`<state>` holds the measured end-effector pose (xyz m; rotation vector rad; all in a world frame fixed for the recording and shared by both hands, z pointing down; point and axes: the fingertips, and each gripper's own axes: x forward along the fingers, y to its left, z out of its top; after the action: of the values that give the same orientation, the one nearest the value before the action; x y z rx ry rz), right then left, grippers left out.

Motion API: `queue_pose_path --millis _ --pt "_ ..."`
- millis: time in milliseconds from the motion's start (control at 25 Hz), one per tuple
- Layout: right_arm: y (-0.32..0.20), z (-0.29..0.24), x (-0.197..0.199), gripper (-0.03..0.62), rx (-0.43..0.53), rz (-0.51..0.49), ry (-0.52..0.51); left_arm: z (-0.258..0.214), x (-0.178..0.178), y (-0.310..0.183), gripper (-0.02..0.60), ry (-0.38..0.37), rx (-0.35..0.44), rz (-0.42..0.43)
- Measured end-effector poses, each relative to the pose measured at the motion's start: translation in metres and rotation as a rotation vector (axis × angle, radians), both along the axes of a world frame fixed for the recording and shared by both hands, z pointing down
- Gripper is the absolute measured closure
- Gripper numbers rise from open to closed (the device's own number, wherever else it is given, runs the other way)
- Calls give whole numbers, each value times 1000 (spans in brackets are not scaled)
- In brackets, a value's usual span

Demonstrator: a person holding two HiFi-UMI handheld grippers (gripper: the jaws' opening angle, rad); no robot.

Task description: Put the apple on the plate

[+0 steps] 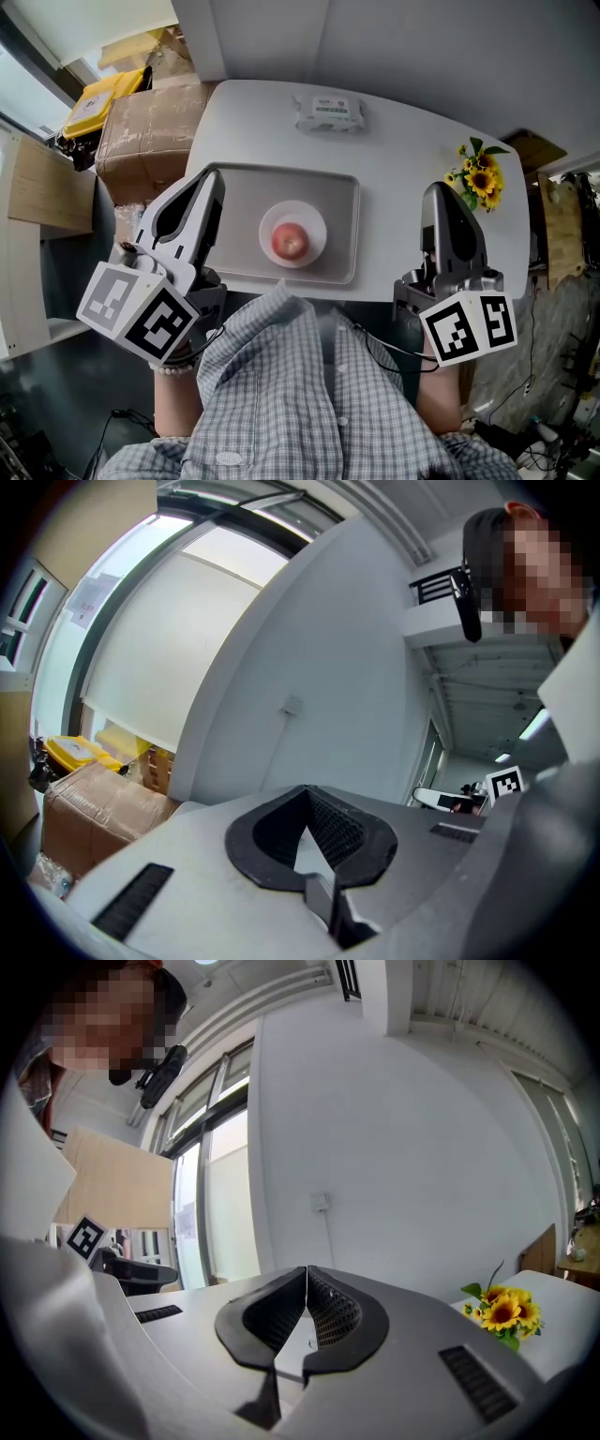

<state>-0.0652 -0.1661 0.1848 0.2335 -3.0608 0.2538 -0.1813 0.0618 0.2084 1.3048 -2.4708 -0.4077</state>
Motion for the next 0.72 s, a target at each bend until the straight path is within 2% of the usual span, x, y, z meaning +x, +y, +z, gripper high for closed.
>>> queue_pose_path --millis 720 --pt "2 9 1 571 16 1 32 5 4 -6 574 12 -3 29"
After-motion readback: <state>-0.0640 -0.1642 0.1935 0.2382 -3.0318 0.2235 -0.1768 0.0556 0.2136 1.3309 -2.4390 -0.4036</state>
